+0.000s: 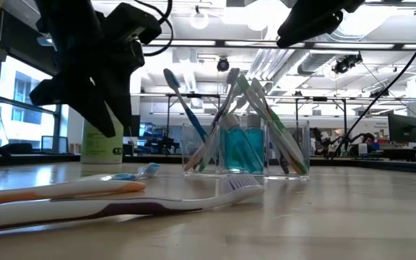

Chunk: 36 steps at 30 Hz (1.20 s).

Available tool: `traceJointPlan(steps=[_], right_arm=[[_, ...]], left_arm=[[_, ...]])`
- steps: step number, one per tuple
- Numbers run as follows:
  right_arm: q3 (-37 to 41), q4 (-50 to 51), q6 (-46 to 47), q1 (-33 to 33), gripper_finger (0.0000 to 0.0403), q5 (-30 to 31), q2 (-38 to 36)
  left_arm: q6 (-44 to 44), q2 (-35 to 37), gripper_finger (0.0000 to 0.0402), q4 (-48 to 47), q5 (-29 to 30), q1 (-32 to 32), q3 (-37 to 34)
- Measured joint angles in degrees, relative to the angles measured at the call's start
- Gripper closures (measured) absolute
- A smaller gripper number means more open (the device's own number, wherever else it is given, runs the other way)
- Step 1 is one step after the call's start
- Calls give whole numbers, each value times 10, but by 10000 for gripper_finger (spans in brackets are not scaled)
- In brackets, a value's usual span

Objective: Pick & Place toothbrushing station
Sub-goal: Put the blue toothbrush into the transparent organizer

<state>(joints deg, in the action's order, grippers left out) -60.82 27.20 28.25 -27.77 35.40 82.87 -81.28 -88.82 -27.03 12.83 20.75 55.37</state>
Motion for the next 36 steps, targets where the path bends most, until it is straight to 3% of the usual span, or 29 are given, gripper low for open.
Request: traceJointPlan(steps=[13,19,30,36], right_arm=[[0,-1,0,0,210,0,0],[0,-1,0,0,210,0,0],[0,-2,0,0,210,0,0],[0,-1,0,0,210,0,0]], left_arm=[[-44,-40,266,5,25,28,0],[-50,-66,266,53,28,37,0],[-43,-85,266,57,18,22,0],[-56,-110,266,41,-29,9,2]])
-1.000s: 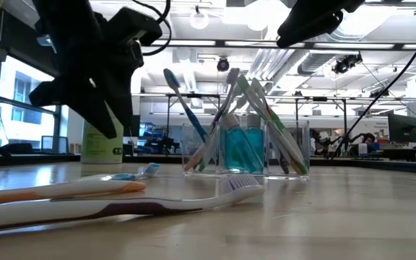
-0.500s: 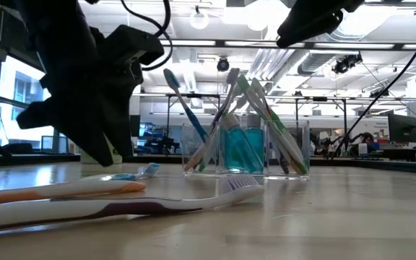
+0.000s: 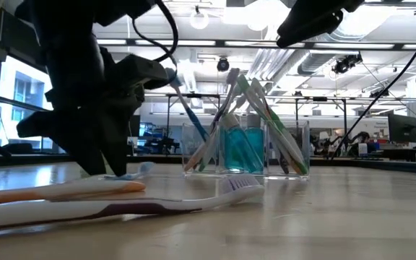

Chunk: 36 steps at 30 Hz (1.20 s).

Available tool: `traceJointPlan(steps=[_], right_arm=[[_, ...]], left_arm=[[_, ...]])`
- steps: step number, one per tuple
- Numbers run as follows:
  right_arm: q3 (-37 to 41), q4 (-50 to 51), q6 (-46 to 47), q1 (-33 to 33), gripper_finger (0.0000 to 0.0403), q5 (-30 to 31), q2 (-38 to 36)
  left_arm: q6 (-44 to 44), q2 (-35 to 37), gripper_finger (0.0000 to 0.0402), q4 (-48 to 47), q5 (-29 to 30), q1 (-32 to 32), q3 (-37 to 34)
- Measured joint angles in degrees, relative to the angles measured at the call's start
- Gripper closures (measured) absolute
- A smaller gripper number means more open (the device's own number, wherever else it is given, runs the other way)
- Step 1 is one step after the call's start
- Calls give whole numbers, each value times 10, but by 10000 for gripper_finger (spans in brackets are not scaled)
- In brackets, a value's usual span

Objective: Pick & Place toothbrushing station
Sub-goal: Put the blue toothbrush into the transparent organizer

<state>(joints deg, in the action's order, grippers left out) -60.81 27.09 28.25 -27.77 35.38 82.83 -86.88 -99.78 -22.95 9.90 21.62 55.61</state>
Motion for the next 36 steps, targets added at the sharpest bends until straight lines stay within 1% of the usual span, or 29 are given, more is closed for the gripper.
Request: traceJointPlan(steps=[5,10,13,18,20,25,29,32,36], right_arm=[[0,2,0,0,210,0,0],[0,2,0,0,210,-9,0],[0,2,0,0,210,-12,0],[0,2,0,0,210,-12,0],[0,2,0,0,210,-12,0],[0,2,1,-6,210,-11,0],[0,2,3,-12,210,-9,0],[0,2,3,-16,210,-8,0],[0,2,3,-16,210,-5,0]], left_arm=[[0,-25,266,-1,-29,-9,0],[10,-27,273,-16,-34,-10,0],[4,-28,303,-37,-41,-8,0],[15,-28,376,-50,-50,-2,-1],[14,-27,390,-64,-55,-2,-1],[22,-18,396,-68,-60,7,-2],[28,17,397,-71,-30,28,-3],[25,51,398,-90,-2,49,-8],[11,94,398,-89,15,78,-4]])
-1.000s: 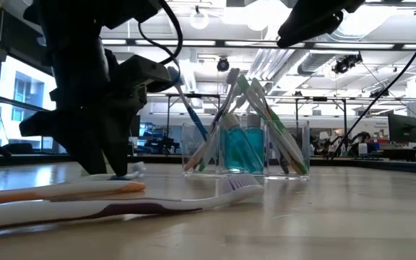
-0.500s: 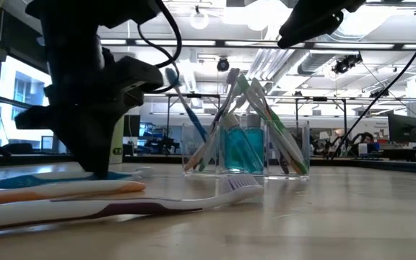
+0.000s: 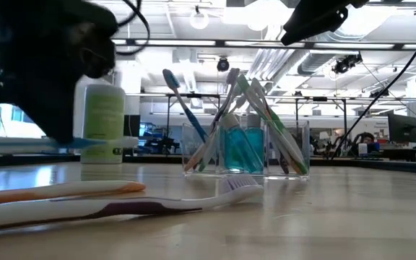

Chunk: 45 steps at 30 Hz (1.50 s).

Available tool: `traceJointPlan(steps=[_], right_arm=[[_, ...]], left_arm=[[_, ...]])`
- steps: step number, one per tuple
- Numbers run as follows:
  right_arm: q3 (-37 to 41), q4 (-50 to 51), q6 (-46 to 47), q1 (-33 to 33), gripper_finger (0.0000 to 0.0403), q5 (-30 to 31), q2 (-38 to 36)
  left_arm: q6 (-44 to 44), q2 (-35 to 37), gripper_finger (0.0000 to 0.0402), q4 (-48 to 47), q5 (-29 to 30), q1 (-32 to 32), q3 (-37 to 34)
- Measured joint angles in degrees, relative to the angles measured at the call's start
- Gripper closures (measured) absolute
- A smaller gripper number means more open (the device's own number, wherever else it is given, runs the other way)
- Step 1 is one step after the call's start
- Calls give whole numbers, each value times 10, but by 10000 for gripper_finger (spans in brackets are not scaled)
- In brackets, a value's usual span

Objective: Pick & Place toothbrushing station
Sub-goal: Put the blue toothbrush into the transparent organizer

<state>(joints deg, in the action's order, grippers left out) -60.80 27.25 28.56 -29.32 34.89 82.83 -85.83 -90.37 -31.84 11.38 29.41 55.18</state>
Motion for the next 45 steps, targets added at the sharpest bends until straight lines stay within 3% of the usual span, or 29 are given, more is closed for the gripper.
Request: traceJointPlan(steps=[4,7,11,14,17,20,24,28,32,38,45], right_arm=[[0,0,1,0,210,1,0],[0,0,2,0,210,1,0],[0,0,4,0,210,0,0],[0,0,10,0,210,-1,0],[0,0,14,-1,210,-1,0],[0,0,14,-3,210,-1,0],[0,-1,16,-3,210,0,0],[0,-1,16,-3,210,1,0],[0,-1,16,-3,210,1,0],[0,-1,16,-3,210,1,0],[0,-1,16,-3,210,1,0]], left_arm=[[0,30,398,9,13,32,0],[26,65,398,27,64,57,3],[115,125,398,70,173,85,4],[241,162,398,94,254,95,4],[363,181,398,103,358,100,4],[424,181,398,105,456,91,4],[484,181,398,106,504,51,4],[507,181,399,114,493,-15,-4],[551,181,399,170,431,-81,-29],[670,181,399,390,273,-170,-99],[696,174,399,630,131,-254,-193]])
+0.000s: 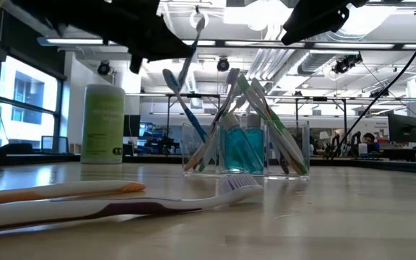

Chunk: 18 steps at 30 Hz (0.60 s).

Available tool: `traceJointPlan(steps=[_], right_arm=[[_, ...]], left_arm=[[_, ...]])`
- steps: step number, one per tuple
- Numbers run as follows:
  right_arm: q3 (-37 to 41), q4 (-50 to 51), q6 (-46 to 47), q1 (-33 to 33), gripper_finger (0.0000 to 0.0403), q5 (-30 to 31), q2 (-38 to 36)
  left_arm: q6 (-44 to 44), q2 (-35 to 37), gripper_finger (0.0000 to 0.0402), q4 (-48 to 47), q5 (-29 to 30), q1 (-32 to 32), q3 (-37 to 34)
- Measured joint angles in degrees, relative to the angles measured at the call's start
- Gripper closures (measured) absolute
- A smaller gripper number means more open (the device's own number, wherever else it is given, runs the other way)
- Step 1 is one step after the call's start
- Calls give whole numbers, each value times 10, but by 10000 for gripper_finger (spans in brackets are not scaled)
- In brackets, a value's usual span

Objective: Pick & Place toothbrushing station
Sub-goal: Put the blue toothbrush into the transparent organizer

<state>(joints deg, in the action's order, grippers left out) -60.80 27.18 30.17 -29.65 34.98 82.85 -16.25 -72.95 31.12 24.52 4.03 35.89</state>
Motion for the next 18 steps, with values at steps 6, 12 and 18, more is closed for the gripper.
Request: traceJointPlan(steps=[6,12,18], right_arm=[[0,0,0,0,210,15,0],[22,-29,-3,0,210,32,0],[44,-59,0,0,210,38,0]], left_arm=[[1,-62,399,151,-34,-15,-48],[34,-161,399,293,-44,-12,-47],[55,-207,399,345,-56,-18,-47]])
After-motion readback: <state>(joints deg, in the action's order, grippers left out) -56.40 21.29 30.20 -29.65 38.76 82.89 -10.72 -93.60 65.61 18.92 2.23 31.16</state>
